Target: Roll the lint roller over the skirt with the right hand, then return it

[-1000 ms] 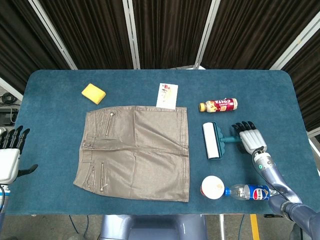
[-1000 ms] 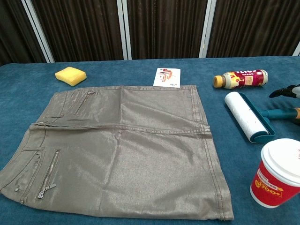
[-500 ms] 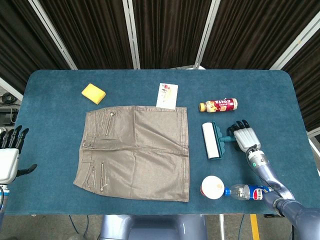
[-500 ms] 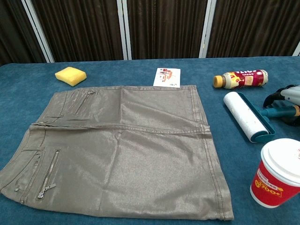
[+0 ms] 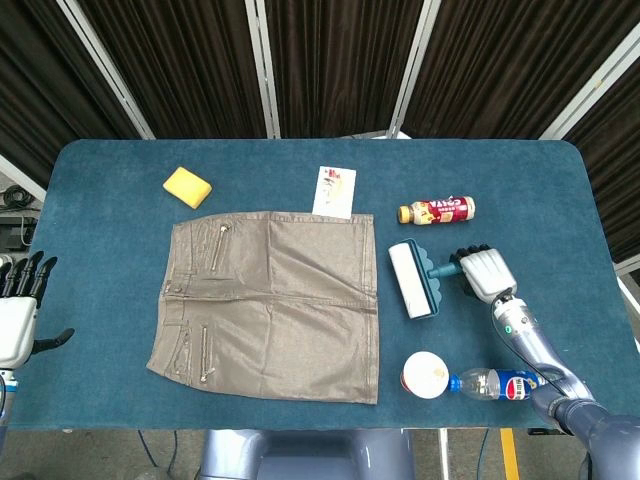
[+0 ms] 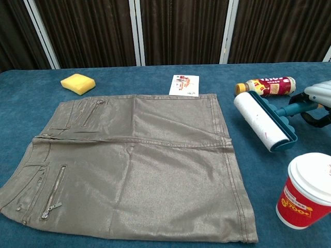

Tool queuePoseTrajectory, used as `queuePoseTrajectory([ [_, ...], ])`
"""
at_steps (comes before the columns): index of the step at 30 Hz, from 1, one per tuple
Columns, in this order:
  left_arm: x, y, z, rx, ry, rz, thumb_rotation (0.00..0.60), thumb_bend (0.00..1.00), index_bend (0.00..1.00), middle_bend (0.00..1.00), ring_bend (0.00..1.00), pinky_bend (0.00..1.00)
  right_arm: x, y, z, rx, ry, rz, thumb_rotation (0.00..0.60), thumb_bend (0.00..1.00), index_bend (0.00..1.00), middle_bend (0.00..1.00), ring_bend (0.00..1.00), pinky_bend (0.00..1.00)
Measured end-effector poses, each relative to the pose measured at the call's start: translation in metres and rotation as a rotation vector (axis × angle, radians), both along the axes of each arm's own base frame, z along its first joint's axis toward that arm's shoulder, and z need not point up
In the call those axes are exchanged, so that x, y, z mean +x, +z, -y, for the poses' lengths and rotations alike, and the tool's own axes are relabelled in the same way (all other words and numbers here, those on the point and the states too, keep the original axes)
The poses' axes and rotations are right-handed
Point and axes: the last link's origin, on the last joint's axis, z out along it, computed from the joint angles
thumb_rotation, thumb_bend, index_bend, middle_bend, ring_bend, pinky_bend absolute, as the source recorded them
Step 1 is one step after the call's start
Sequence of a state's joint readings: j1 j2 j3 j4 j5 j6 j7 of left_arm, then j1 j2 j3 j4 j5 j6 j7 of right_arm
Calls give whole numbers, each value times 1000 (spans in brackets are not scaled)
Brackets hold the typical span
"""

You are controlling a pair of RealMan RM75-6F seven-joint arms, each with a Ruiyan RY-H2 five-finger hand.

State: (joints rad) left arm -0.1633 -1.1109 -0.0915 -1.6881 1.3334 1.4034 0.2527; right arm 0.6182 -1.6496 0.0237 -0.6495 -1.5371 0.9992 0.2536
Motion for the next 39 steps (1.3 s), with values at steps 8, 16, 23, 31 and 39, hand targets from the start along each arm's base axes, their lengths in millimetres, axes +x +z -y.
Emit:
queuePoseTrajectory([
  [8, 3, 2, 0, -5, -8, 17, 600, 0, 0, 0, 0, 0, 44, 0, 2, 16, 119, 26, 600, 804, 499, 482, 330, 348],
  [16, 2, 3, 0, -10, -6, 30, 600, 0, 0, 0, 0, 0, 122, -16, 1, 57, 307, -35, 600, 828, 505, 488, 339, 359],
  [23, -2, 8, -2, -8, 3, 47, 600, 0, 0, 0, 0, 0, 178, -42, -5, 96, 433, -140, 600, 830, 507, 491, 344, 365],
  [31, -4, 14, -2, 3, 8, 62, 600, 0, 0, 0, 0, 0, 225, -84, -20, 161, 495, -217, 600, 856, 521, 505, 357, 380],
  [39, -4, 14, -3, -2, 11, 64, 600, 0, 0, 0, 0, 0, 244, -107, -29, 173, 541, -310, 600, 874, 522, 510, 368, 385],
])
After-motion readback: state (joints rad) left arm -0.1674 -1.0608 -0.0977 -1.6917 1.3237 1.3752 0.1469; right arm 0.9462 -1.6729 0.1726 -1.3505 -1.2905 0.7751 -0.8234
